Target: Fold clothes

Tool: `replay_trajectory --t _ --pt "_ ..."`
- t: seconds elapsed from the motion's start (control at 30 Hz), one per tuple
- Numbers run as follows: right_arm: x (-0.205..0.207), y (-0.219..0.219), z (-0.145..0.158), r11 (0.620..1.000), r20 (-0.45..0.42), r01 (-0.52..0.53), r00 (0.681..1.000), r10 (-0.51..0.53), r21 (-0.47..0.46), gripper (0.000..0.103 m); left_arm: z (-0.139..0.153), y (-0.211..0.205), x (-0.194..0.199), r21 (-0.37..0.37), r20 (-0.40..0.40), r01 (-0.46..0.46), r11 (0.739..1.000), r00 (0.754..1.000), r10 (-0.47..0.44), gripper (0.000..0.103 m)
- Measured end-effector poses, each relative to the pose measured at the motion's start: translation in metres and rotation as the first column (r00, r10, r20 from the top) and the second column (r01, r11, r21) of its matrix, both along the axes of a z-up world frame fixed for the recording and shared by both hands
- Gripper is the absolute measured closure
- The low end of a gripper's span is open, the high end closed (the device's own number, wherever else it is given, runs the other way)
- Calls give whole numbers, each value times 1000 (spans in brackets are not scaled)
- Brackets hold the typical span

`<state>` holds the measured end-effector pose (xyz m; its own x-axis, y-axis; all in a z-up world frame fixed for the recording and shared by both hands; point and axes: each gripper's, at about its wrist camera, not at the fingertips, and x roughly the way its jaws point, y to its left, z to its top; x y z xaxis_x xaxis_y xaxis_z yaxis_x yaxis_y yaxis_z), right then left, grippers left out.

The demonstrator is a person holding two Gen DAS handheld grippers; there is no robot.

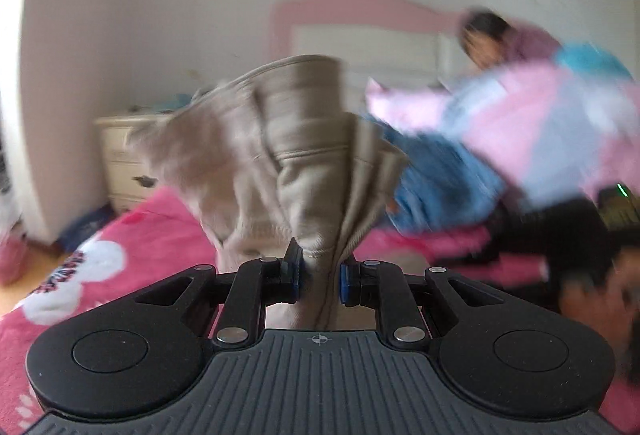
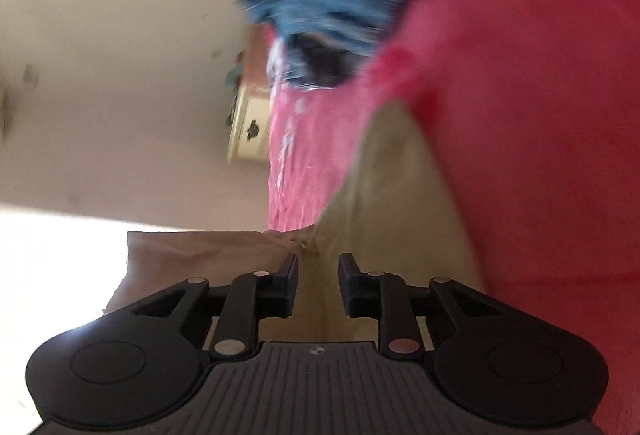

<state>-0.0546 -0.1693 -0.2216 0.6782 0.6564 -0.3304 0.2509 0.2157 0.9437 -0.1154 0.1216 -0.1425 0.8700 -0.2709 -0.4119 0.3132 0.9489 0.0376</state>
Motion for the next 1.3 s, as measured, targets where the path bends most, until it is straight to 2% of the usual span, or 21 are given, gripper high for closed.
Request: replay_trajectory --t 0.07,0.1,0.2,0.23,0.37,0.5,0.57,0.63,0.7,0.77,0.8,0.87,0.93,1.0,1.07,1.13,1.2,1.23,1.27,1.3 --pt "-2 -3 -14 995 -22 38 999 -36 92 65 -15 -15 -8 114 -17 79 990 997 -77 88" --pt "-2 -2 -21 989 -23 42 999 -39 144 65 -23 -23 -12 179 -24 123 976 992 -121 88" --pt "-4 -1 -43 966 -88 63 995 -42 250 62 -43 -41 -24 335 -48 245 910 969 -243 88" --pt "-6 -1 -49 960 -111 75 993 -46 271 61 -48 -45 -25 362 -61 271 892 961 -268 88" --pt "-11 -7 -72 912 -163 117 985 -56 394 60 -49 -47 -20 413 -99 334 847 941 -323 86" --pt "-13 -10 -83 870 -176 146 982 -70 470 60 -40 -47 -19 468 -167 386 795 922 -349 77" --pt "-12 -9 -88 850 -178 158 981 -77 502 59 -29 -44 -26 474 -211 403 783 915 -343 74" --pt "-16 -9 -94 807 -186 187 978 -98 559 55 -15 -38 -31 459 -258 410 788 910 -324 74" --pt "-17 -12 -93 790 -173 192 979 -110 582 52 -1 -28 -30 454 -293 397 798 912 -287 74" --pt "-15 -13 -91 773 -153 190 981 -121 605 49 12 -18 -22 456 -282 335 824 933 -223 74" --pt "-15 -14 -91 765 -147 192 981 -127 614 46 19 -14 -13 437 -272 295 850 944 -188 74" --pt "-14 -16 -90 766 -154 200 979 -133 610 42 31 -7 9 364 -257 204 909 960 -113 74" --pt "-12 -17 -90 765 -156 199 979 -130 613 40 37 -9 36 247 -284 176 953 953 -102 73" --pt "-9 -17 -87 773 -139 183 983 -123 608 36 32 -21 61 131 -337 205 970 929 -151 71" --pt "-4 -19 -80 801 -120 161 986 -112 577 33 20 -39 80 58 -370 228 972 909 -191 71" --pt "3 -22 -68 863 -85 117 993 -86 491 32 3 -51 94 -8 -431 250 968 873 -229 71" --pt "10 -24 -52 932 -50 63 998 -49 358 33 -13 -59 97 -28 -477 276 961 841 -255 72" --pt "16 -22 -40 972 -39 34 999 -25 231 41 -19 -61 96 -27 -488 290 957 831 -265 72" --pt "20 -19 -29 994 -27 4 1000 -1 105 49 -25 -62 94 -24 -499 308 951 820 -278 73" --pt "24 -13 -18 1000 -8 -23 1000 23 -11 63 -28 -64 90 -16 -501 331 944 814 -294 73"
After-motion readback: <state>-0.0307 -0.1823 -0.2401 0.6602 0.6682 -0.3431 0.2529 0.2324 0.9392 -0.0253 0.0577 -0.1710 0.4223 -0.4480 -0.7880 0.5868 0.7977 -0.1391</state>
